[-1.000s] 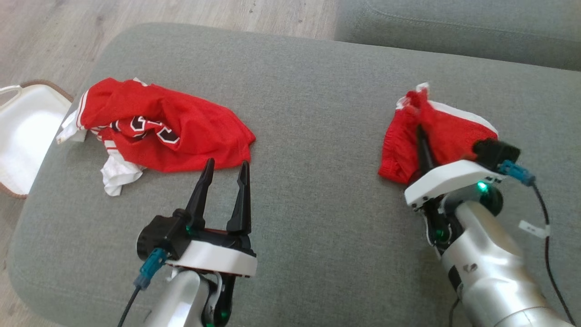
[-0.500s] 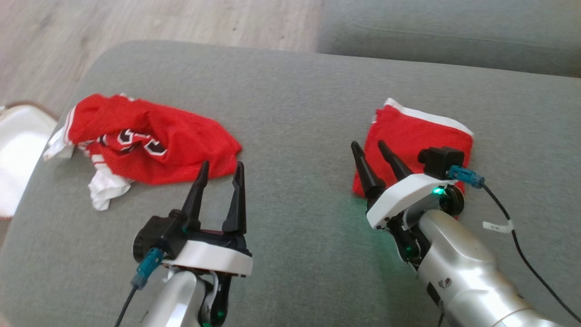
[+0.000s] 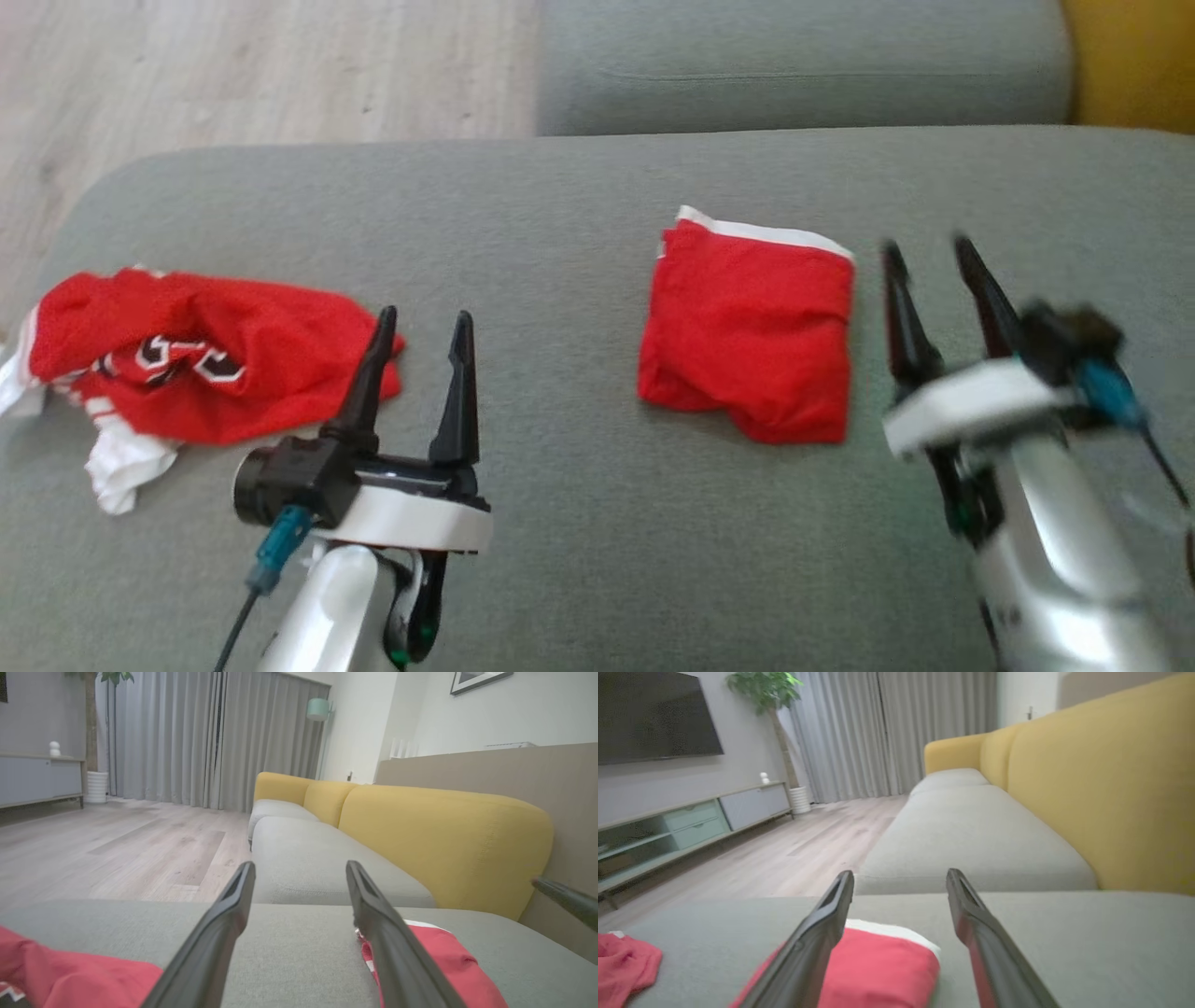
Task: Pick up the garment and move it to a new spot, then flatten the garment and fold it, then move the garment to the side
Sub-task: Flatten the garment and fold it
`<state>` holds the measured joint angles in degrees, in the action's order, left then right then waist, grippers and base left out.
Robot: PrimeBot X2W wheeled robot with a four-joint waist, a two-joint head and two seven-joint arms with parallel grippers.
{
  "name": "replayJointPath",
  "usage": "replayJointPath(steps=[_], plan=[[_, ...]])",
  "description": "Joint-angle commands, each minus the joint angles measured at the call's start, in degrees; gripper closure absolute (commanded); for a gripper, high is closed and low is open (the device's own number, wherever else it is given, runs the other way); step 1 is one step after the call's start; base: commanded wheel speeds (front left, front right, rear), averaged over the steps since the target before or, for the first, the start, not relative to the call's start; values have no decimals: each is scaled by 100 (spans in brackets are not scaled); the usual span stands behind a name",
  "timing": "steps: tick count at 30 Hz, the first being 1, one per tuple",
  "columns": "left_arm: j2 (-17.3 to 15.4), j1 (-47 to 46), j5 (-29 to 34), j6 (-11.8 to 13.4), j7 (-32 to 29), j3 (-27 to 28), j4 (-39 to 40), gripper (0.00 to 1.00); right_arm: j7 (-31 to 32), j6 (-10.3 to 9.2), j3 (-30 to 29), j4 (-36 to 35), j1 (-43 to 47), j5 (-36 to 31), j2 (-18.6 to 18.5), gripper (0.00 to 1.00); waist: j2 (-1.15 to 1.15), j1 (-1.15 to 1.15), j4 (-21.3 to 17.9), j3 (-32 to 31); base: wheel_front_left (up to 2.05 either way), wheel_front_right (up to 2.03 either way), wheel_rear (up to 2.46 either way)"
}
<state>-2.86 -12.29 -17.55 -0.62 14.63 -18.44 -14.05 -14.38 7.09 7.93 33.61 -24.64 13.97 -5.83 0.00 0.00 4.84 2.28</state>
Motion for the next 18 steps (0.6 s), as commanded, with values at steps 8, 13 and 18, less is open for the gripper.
replayJointPath(steps=[8, 13, 18], plan=[[-5, 87, -19, -233, 37, 438, 232, 0, -62, 40, -923, -1346, 1095, -825, 285, 0, 0, 0, -438, -34, 0, 0, 0], [-3, 241, -118, -203, 37, 461, 378, 0, -62, 40, -906, -1681, 1450, -457, 293, 0, 0, 0, -521, 2, 0, 0, 0], [-3, 273, -126, -197, 37, 459, 426, 0, -62, 40, -922, -1730, 1496, -406, 294, 0, 0, 0, -517, 40, 0, 0, 0]])
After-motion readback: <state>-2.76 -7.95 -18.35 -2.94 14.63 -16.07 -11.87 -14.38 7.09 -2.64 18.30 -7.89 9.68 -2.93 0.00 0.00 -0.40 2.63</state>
